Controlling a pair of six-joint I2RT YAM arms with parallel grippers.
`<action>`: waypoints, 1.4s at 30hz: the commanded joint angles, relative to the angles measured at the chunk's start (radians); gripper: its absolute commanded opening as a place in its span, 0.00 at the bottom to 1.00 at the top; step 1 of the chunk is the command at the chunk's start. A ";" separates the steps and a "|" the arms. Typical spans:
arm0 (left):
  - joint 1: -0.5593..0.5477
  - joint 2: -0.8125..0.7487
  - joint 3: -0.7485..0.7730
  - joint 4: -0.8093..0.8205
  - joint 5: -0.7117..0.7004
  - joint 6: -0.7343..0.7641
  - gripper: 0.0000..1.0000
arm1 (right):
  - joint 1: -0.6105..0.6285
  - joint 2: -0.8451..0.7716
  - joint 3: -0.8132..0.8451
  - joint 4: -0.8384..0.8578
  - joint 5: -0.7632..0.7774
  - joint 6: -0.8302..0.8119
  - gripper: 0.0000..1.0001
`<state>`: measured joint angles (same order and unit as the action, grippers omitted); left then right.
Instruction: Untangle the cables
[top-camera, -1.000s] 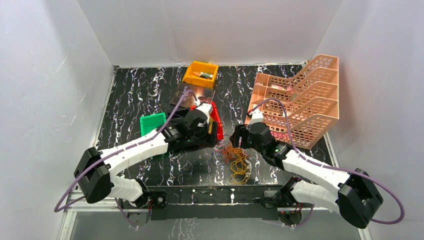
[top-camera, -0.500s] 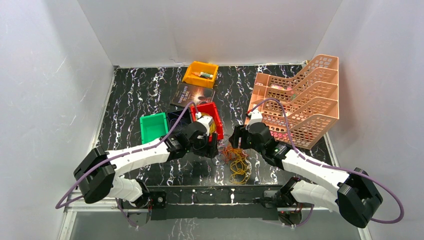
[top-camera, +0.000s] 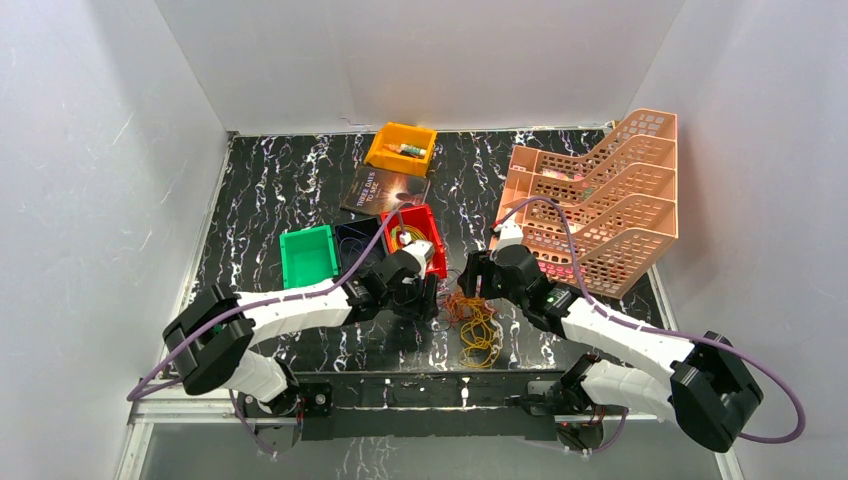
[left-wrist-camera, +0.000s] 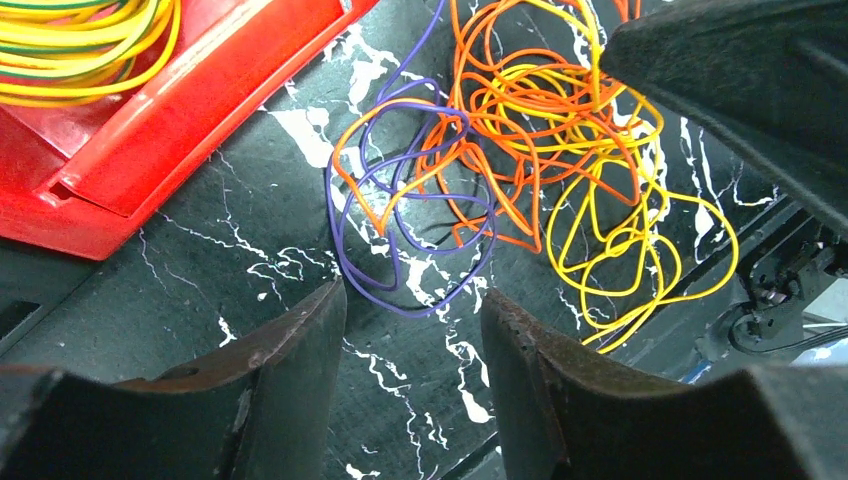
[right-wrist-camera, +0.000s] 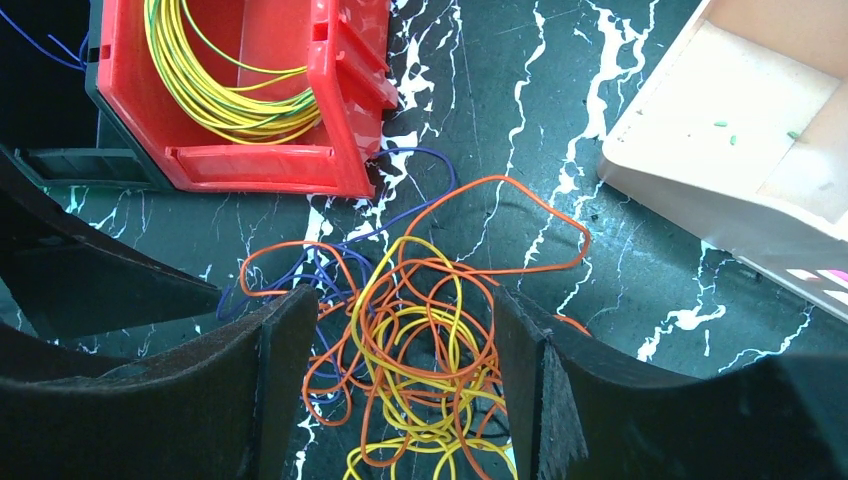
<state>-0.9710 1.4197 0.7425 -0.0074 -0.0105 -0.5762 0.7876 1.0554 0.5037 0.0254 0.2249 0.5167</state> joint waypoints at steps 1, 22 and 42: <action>-0.005 0.003 -0.019 0.019 0.011 0.008 0.48 | 0.004 0.001 0.021 0.047 -0.006 -0.005 0.73; -0.005 0.054 0.029 0.031 -0.112 0.093 0.29 | 0.004 0.009 0.029 0.050 -0.020 -0.008 0.73; -0.005 0.037 0.084 -0.026 -0.128 0.124 0.00 | 0.004 0.011 0.032 0.055 -0.029 -0.009 0.73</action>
<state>-0.9710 1.5040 0.7639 0.0189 -0.0975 -0.4690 0.7876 1.0691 0.5037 0.0277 0.2028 0.5171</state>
